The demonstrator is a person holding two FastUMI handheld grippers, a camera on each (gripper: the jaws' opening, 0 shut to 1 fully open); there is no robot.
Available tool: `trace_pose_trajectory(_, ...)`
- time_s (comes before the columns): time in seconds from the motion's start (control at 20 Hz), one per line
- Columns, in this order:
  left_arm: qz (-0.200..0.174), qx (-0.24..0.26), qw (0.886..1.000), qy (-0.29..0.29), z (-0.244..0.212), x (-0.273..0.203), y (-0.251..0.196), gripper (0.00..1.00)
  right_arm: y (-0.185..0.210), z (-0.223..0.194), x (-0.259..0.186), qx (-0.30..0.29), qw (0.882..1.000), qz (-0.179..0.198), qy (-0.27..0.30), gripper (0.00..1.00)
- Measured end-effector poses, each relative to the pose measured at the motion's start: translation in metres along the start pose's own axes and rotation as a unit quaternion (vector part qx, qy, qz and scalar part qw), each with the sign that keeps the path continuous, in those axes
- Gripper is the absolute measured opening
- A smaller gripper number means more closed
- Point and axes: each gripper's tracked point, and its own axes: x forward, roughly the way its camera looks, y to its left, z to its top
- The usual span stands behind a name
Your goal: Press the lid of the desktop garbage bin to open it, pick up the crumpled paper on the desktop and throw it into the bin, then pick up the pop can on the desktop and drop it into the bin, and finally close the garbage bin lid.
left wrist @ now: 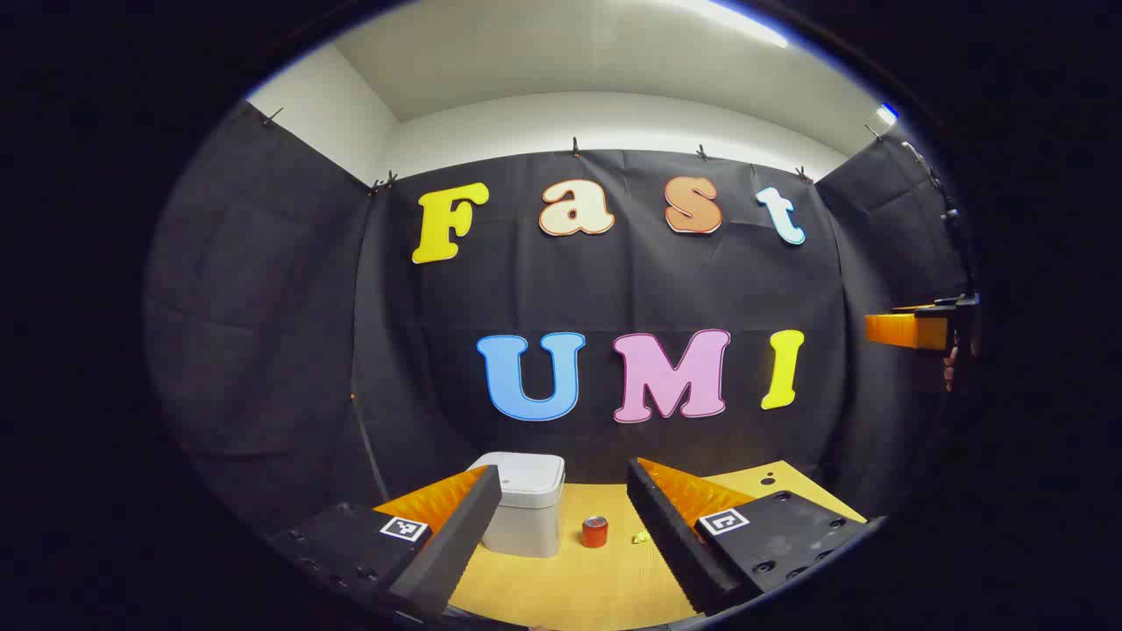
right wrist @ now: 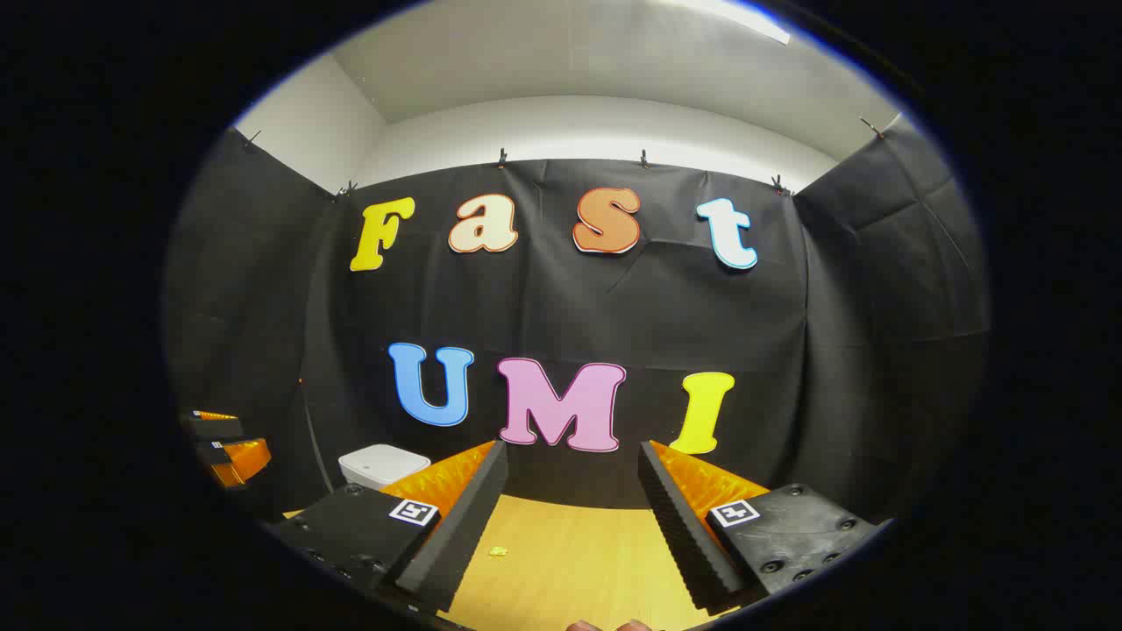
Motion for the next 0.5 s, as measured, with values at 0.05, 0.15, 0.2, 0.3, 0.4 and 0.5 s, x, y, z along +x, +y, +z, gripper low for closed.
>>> trace_pose_trajectory(0.05, 0.000, -0.003, 1.000, 0.001, 0.000, -0.001, 0.000, 0.96, 0.000, -0.001, 0.000, -0.002, 1.000, 0.000, 0.000, 0.96)
trace_pose_trajectory(0.15, 0.007, -0.008, 1.000, 0.013, -0.006, -0.001, 0.006, 0.96, 0.000, -0.005, 0.000, -0.004, 1.000, 0.002, 0.006, 0.96)
trace_pose_trajectory(0.2, 0.010, -0.012, 1.000, 0.014, -0.006, -0.002, 0.009, 0.96, -0.001, -0.005, -0.001, -0.005, 1.000, 0.002, 0.007, 0.96)
trace_pose_trajectory(0.3, 0.013, -0.011, 1.000, 0.011, -0.004, -0.006, 0.012, 0.96, -0.003, -0.004, -0.003, -0.010, 1.000, 0.001, 0.004, 0.96)
trace_pose_trajectory(0.4, 0.016, -0.003, 1.000, 0.013, -0.007, -0.006, 0.017, 0.96, -0.006, -0.004, -0.003, -0.016, 1.000, -0.003, 0.001, 0.96)
trace_pose_trajectory(0.5, 0.015, 0.000, 1.000, 0.012, -0.004, -0.006, 0.017, 0.96, -0.003, -0.006, -0.003, -0.016, 1.000, 0.000, 0.003, 0.96)
